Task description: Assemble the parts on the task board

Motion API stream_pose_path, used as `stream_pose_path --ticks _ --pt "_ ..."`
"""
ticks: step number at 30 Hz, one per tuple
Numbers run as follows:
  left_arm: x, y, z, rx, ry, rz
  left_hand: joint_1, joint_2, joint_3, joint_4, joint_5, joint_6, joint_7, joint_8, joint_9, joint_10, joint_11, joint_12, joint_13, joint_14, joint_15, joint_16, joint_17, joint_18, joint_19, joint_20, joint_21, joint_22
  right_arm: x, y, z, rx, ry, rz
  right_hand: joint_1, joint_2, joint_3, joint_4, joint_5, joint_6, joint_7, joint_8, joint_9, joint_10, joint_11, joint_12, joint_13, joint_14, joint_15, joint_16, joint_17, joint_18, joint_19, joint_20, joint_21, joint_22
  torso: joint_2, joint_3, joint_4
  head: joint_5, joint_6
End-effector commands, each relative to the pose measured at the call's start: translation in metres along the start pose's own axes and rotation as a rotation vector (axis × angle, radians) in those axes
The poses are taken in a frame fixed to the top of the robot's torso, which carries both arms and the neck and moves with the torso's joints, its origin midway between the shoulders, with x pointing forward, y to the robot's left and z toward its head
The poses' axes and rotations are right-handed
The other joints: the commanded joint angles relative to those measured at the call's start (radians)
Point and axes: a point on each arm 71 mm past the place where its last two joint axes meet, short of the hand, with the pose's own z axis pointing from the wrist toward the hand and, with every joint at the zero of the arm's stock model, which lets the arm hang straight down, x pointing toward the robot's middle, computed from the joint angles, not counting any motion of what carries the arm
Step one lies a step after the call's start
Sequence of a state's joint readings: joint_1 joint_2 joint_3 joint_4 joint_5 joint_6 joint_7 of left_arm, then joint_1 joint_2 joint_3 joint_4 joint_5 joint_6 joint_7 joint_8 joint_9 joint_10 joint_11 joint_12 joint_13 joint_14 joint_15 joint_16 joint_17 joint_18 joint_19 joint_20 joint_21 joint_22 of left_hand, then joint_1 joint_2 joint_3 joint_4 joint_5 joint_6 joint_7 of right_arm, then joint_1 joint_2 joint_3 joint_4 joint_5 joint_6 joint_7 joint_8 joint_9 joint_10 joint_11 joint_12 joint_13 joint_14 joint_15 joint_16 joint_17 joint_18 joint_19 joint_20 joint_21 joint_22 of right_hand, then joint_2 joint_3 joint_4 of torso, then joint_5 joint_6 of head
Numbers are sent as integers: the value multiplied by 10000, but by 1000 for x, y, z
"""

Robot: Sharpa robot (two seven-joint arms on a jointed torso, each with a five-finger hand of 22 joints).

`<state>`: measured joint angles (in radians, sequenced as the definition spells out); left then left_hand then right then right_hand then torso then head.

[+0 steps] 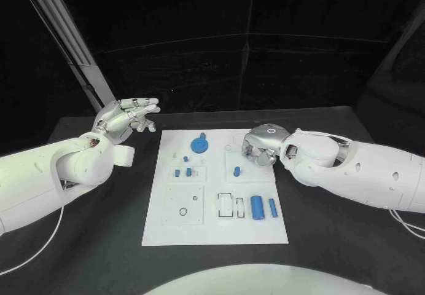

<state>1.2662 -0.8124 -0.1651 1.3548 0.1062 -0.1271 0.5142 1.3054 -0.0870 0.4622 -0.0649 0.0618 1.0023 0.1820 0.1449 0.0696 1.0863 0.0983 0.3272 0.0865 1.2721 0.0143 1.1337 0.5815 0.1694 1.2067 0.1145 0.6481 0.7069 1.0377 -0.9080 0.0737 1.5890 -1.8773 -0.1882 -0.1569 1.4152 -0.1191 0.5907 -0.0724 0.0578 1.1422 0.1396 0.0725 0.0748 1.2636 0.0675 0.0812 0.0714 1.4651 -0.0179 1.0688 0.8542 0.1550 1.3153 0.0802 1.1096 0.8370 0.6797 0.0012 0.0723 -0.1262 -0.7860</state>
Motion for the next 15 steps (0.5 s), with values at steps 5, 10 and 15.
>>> stream_pose_path --ticks 5,10,15 --pt "-1 -1 0 27 35 -73 80 -9 -11 -59 8 -42 -22 38 -6 -77 24 52 8 -69 1 -35 -8 141 -38 -3 -69 -9 -8 0 -4 31 -751 642 26 64 90 -24 47 49 -5 -28 -7 128 -35 -14 10 57 -68 62 6 -162 -60 -22 73 39 20 -37 19 -38 29" --pt "-2 -1 0 21 17 -64 80 -9 -11 -59 8 -42 -22 38 -6 -77 24 52 8 -69 1 -35 -8 141 -38 -3 -69 -9 -10 -1 -9 21 -790 871 25 52 135 -58 50 33 4 -43 -14 118 -27 -31 9 48 -62 69 3 -161 -84 -18 97 52 15 -51 32 -46 37" --pt "-2 -1 0 7 1 -56 92 7 -19 -71 5 -26 -25 52 -4 -88 23 67 8 -87 0 -57 -56 140 -37 -5 -80 -16 -14 1 -18 -101 -864 1179 31 50 172 -85 55 35 7 -45 -15 123 -24 -36 10 40 -59 71 -4 -160 -99 -15 120 71 41 -65 56 -113 82"
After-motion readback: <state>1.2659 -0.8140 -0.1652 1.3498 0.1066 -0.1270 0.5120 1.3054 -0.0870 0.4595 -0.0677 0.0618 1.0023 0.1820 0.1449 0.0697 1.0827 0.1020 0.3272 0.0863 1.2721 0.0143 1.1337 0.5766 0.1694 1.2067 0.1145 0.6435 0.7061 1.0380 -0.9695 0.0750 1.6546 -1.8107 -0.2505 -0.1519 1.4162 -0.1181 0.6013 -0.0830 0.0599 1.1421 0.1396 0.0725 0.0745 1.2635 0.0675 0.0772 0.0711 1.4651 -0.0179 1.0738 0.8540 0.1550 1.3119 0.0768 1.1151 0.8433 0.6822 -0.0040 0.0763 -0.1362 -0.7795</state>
